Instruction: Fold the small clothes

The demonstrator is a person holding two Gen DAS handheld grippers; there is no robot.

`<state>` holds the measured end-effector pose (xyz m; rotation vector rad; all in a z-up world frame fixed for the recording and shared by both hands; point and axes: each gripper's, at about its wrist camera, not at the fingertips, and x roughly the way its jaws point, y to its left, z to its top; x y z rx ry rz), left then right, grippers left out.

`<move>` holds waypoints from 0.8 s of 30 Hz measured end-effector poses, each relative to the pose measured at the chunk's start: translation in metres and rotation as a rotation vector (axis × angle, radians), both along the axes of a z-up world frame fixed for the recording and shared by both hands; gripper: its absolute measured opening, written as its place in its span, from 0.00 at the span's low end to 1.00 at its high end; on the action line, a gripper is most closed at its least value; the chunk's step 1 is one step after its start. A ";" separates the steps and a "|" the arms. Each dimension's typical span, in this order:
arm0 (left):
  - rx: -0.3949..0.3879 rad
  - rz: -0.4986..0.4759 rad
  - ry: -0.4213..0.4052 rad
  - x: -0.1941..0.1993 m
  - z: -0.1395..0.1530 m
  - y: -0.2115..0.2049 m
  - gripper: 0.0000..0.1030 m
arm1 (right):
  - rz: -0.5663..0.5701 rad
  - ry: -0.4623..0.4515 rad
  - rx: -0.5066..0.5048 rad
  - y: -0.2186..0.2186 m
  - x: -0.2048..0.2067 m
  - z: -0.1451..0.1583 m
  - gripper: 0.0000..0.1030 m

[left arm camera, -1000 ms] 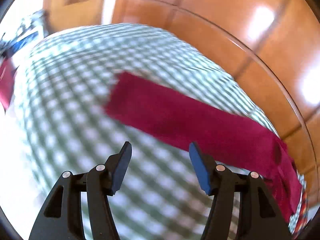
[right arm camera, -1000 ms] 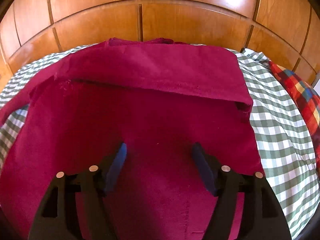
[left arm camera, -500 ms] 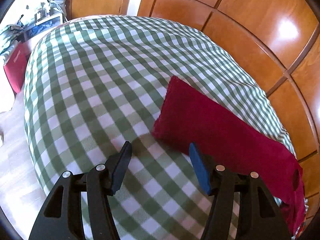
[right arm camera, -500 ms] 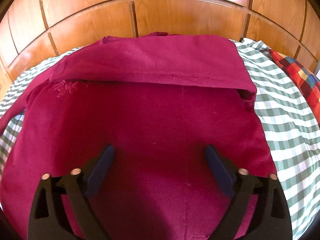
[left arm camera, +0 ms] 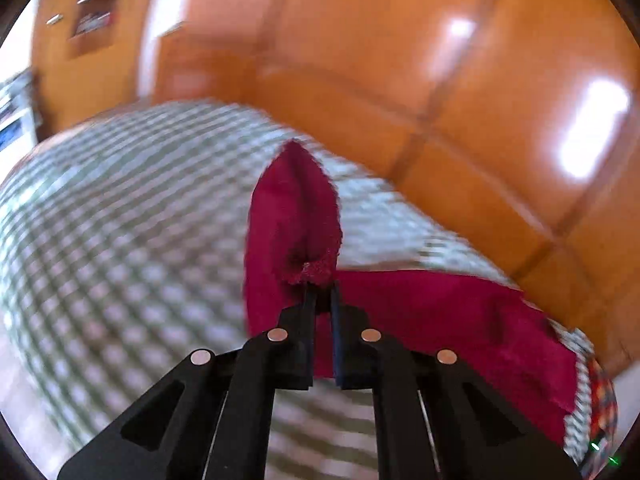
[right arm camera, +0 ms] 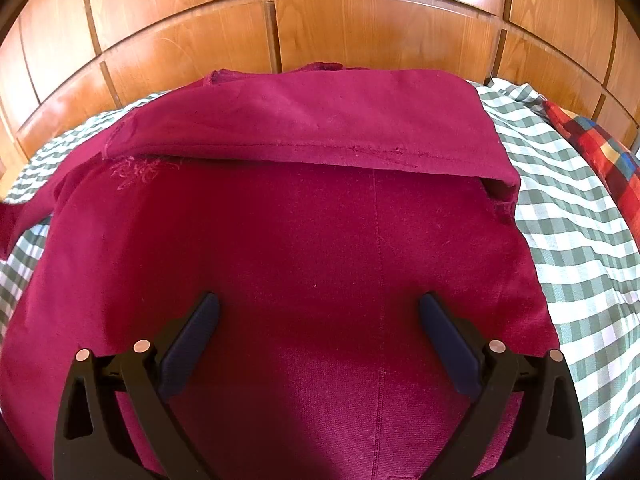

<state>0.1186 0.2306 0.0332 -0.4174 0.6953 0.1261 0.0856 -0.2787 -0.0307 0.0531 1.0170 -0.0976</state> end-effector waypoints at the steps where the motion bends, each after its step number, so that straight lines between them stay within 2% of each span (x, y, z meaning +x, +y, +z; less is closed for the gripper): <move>1: -0.004 -0.059 -0.032 0.002 0.011 -0.024 0.05 | 0.000 0.000 -0.001 0.000 0.000 0.000 0.96; 3: -0.023 -0.181 -0.070 0.006 0.023 -0.072 0.05 | -0.001 0.000 -0.004 0.001 0.000 0.000 0.96; 7: -0.039 -0.389 -0.086 0.015 0.028 -0.162 0.05 | -0.001 -0.003 -0.002 0.000 0.000 0.001 0.96; 12: -0.041 -0.560 -0.022 0.029 0.006 -0.251 0.05 | 0.000 -0.005 0.001 -0.001 0.000 0.001 0.96; 15: -0.002 -0.646 0.052 0.037 -0.020 -0.296 0.06 | 0.000 -0.009 0.007 -0.002 0.000 0.001 0.96; 17: -0.002 -0.662 0.105 0.046 -0.036 -0.305 0.12 | 0.001 -0.013 0.014 -0.003 0.000 0.002 0.96; 19: -0.022 -0.645 0.134 0.042 -0.044 -0.302 0.40 | 0.000 -0.016 0.022 -0.004 0.000 0.002 0.96; 23: -0.056 -0.582 0.130 0.026 -0.046 -0.268 0.43 | 0.003 -0.022 0.058 -0.008 0.000 0.004 0.96; 24: -0.060 -0.569 0.129 0.020 -0.049 -0.264 0.43 | 0.018 -0.030 0.112 -0.012 -0.001 0.010 0.95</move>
